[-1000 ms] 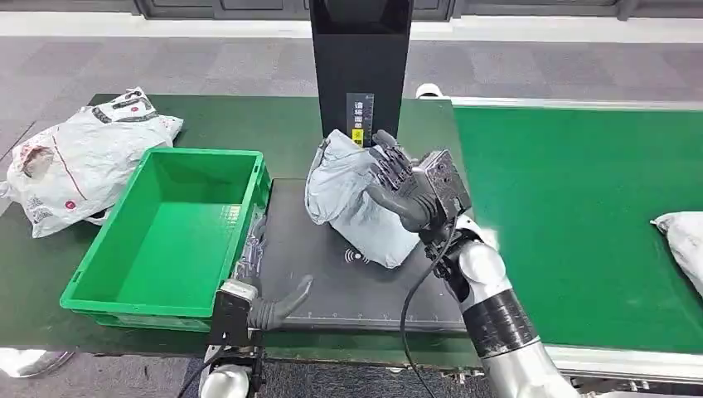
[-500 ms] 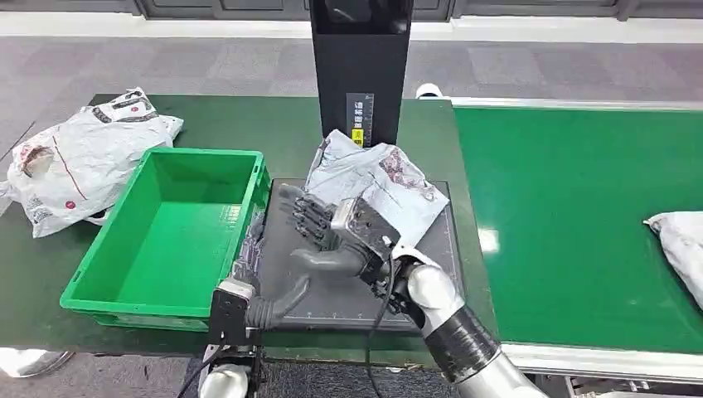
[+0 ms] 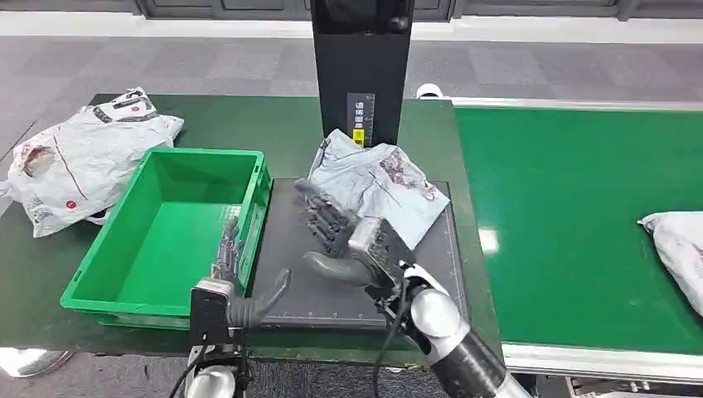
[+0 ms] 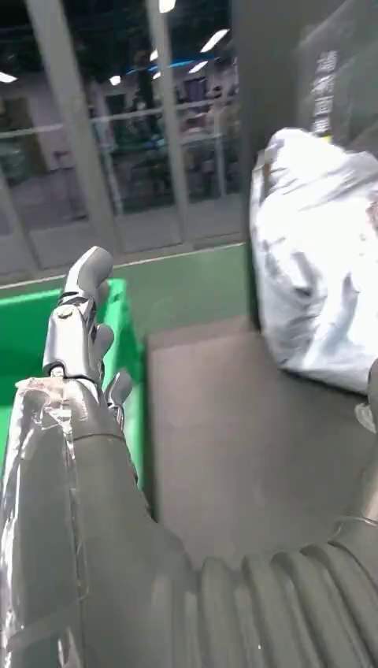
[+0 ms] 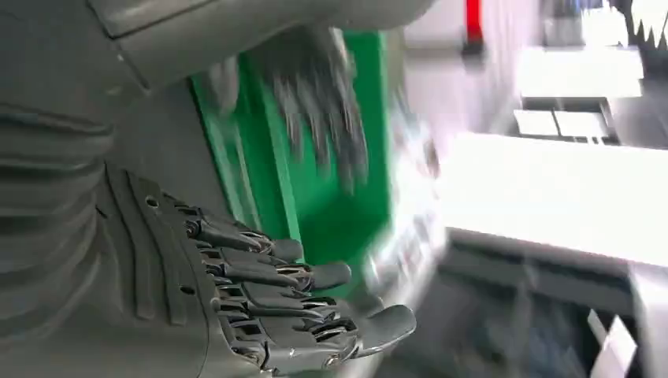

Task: Moved the parcel from conveyor to table for the left to box.

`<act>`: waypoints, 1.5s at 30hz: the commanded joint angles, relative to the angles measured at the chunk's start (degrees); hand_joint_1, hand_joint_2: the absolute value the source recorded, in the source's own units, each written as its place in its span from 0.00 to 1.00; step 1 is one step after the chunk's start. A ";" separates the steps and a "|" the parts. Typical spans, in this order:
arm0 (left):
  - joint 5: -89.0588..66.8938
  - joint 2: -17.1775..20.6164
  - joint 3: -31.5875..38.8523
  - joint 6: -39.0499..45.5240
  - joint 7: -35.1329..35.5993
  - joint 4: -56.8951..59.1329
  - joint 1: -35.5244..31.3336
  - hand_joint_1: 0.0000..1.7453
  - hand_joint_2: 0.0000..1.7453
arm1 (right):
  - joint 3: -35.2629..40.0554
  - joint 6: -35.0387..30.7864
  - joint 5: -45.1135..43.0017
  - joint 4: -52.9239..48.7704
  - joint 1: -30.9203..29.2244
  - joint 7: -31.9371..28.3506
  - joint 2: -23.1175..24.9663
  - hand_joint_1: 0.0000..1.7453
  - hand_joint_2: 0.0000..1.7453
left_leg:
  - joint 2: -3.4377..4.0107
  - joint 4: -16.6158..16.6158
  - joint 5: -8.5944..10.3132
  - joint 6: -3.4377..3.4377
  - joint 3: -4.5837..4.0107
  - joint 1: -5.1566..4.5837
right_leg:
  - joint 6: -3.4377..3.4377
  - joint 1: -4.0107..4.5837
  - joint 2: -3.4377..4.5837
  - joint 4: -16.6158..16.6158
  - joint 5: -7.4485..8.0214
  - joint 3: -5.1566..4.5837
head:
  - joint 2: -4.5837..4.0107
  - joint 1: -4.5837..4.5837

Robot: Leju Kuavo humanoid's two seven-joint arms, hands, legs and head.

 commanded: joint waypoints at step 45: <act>-68.86 3.44 -30.95 5.52 26.33 50.55 -42.07 0.00 1.00 | -28.75 4.56 6.49 -13.08 26.17 -2.95 -0.50 0.00 1.00 | -0.05 -0.13 0.02 0.09 0.25 0.00 | 0.02 0.01 -0.19 -0.18 0.02 0.40 | 0.00 0.02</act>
